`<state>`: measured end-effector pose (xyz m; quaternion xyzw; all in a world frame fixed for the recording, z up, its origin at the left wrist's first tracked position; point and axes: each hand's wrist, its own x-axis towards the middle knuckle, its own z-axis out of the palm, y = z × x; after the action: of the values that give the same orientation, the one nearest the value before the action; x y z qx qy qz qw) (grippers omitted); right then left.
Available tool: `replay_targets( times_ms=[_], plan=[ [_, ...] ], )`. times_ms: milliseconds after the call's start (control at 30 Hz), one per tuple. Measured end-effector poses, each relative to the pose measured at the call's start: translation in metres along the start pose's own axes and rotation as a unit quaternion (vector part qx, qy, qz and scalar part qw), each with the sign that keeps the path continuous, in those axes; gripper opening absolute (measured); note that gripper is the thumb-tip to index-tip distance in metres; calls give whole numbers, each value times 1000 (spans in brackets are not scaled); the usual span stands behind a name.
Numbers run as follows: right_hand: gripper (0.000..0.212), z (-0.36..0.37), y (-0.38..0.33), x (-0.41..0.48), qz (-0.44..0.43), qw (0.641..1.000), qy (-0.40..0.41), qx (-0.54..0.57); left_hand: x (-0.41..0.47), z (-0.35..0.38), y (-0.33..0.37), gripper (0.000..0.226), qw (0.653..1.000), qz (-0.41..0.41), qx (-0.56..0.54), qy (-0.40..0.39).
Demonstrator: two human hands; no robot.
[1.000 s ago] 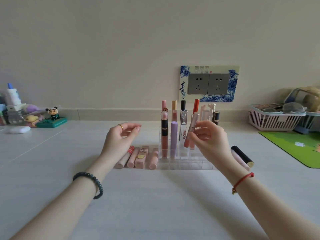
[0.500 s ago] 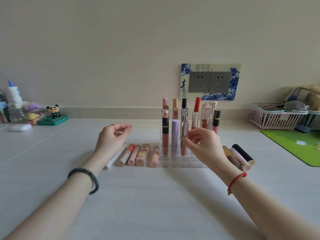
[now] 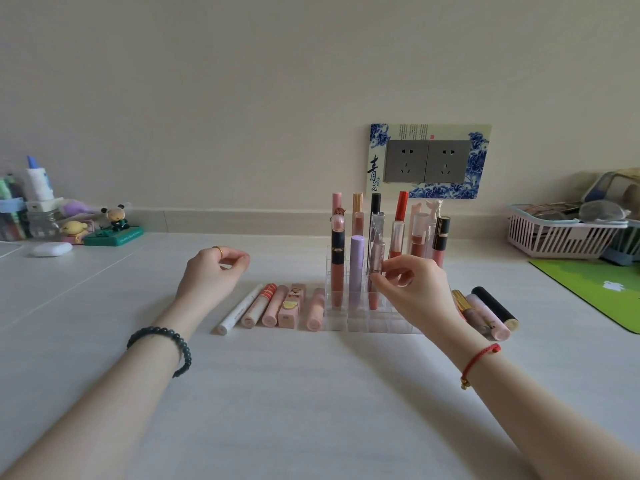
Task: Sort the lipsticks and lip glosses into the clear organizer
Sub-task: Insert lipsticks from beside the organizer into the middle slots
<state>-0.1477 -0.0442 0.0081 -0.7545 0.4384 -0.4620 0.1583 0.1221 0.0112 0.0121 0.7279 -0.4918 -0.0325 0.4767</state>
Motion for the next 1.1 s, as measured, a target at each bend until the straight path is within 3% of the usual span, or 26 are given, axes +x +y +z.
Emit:
replay_targets(
  times_ms=[200, 467, 733, 833, 933, 1100],
  plan=[
    [18, 1, 2, 0, -9, 1000, 3, -27, -1, -8, -10, 16, 990, -31, 121, -64],
    [19, 1, 4, 0, -10, 999, 1, -32, -6, -1, -10, 25, 983, -59, 112, -133],
    [15, -3, 3, -2, -23, 998, 58, 12, -3, -5, -11, 27, 977, -38, 157, -138],
    [16, -7, -4, -3, -41, 991, 113, 54, 1, -11, -6, 26, 986, -81, -5, -142],
    [15, -14, -18, -7, -83, 982, 145, 86, 2, -21, 11, 24, 953, -110, -238, -153],
    [6, -14, -49, -19, -106, 975, -18, 192, -10, -23, 47, 19, 873, -43, -447, -190]
  ],
)
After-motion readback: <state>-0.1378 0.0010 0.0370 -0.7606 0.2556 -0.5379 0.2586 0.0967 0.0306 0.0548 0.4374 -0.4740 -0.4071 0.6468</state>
